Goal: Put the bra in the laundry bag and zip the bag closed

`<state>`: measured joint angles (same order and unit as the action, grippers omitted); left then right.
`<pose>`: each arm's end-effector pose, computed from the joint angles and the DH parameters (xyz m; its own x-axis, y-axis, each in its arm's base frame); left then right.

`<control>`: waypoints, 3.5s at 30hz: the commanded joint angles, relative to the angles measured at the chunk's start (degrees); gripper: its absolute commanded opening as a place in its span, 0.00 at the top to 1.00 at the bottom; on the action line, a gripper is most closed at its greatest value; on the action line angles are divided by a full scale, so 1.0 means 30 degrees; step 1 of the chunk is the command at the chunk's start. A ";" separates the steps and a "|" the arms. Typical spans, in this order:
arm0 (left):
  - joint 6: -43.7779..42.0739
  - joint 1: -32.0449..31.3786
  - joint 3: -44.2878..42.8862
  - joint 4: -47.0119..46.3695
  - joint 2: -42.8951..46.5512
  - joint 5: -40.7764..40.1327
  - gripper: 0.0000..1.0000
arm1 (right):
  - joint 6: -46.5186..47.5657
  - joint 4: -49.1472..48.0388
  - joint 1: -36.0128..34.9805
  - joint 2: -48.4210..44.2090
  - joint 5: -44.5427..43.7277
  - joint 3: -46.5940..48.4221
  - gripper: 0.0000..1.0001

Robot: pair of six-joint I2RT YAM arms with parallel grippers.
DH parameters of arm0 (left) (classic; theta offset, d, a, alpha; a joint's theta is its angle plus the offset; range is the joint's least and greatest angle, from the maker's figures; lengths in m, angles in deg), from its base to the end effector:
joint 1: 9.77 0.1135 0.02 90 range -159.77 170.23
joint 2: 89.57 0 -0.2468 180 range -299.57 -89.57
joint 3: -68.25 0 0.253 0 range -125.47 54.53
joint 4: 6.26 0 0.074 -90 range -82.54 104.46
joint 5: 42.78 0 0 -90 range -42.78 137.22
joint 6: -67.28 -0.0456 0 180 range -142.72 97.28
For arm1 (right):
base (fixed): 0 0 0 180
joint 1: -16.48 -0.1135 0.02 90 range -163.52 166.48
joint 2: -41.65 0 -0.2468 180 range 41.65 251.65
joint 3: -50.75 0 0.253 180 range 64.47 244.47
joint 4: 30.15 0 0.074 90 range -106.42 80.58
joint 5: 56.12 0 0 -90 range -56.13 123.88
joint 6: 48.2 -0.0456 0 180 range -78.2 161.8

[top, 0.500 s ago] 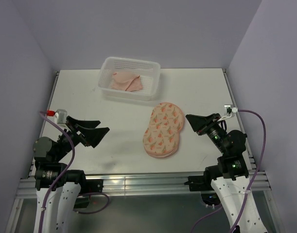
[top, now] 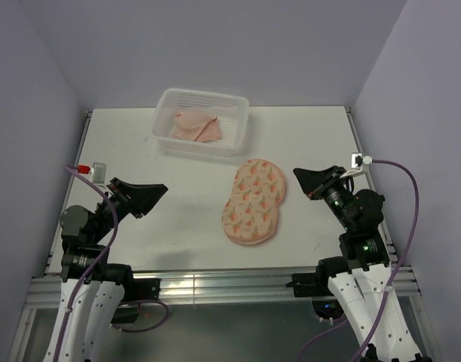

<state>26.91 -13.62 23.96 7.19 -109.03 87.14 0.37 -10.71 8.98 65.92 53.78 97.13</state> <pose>0.1215 -0.0375 0.3235 -0.3899 -0.5594 -0.7315 0.5899 0.4582 -0.6649 0.1429 0.0345 0.3156 -0.2696 0.5921 -0.7594 -0.3753 0.6617 0.6491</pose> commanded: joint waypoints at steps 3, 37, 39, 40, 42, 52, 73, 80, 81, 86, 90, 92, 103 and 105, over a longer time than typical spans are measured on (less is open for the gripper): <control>-0.1156 -0.4962 -0.0095 -0.0964 -0.1595 -0.4742 0.68 | 0.1680 0.1050 0.0012 0.1195 -0.3608 0.2586 0.63; -0.8134 -2.3295 -1.5653 0.0003 -3.3414 -2.5287 0.38 | 0.2355 0.4016 0.0041 -0.2992 -0.7369 0.4025 0.67; -0.7872 -2.3148 -1.5156 -0.0084 -3.3356 -2.5814 0.50 | 0.2209 0.3489 0.0012 -0.3198 -0.6199 0.3644 0.67; -0.7783 -2.3148 -1.4921 -0.0085 -3.3240 -2.5962 0.60 | 0.2179 0.3398 0.0012 -0.3198 -0.5846 0.3556 0.67; -0.6966 -2.3090 -1.3958 -0.0260 -3.2626 -2.6284 0.88 | 0.2062 0.3165 0.0012 -0.2906 -0.4530 0.3438 0.67; -0.0204 -2.2591 -0.6955 -0.1724 -2.6420 -2.7281 1.00 | 0.1799 0.1554 -0.0046 0.0775 -0.1252 0.0837 0.65; 0.1040 -2.0394 0.1020 -0.5035 -1.8504 -2.6115 0.60 | 0.0391 -0.7678 -0.9714 1.5436 -0.4962 -0.0313 0.53; -0.0018 -1.9868 0.0404 -0.2578 -1.5839 -2.5701 0.37 | 0.0304 -0.7736 -1.0036 1.5434 -0.5579 -0.0518 0.57; -0.0077 -1.9605 0.0375 -0.2372 -1.5662 -2.5613 0.41 | 0.0304 -0.7793 -1.0123 1.5522 -0.5608 -0.0517 0.58; -0.0807 -1.9075 -0.0590 -0.0381 -1.6888 -2.4150 0.59 | 0.0333 -0.7707 -1.0680 1.5435 -0.6134 -0.0663 0.73; -0.1131 -1.9075 -0.0622 -0.0698 -1.8090 -2.2714 0.53 | 0.0392 -0.7618 -1.0827 1.5171 -0.6457 -0.0926 0.74; -0.1074 -1.9134 -0.0650 -0.0875 -1.8530 -2.2418 0.47 | 0.0392 -0.7647 -1.0856 1.5142 -0.6487 -0.0986 0.74; -0.0517 -1.9222 -0.0651 -0.0701 -1.9379 -2.3854 0.82 | 0.0363 -0.7794 -1.1120 1.5494 -0.6369 -0.1103 0.74; -0.0516 -1.9222 -0.0564 -0.0846 -1.9498 -2.3767 0.90 | 0.0363 -0.7765 -1.1149 1.5377 -0.6428 -0.1103 0.74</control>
<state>25.05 -71.09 23.55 5.98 -166.69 16.76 1.16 -31.82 -23.87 112.41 36.18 93.81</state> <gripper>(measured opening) 0.131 0.263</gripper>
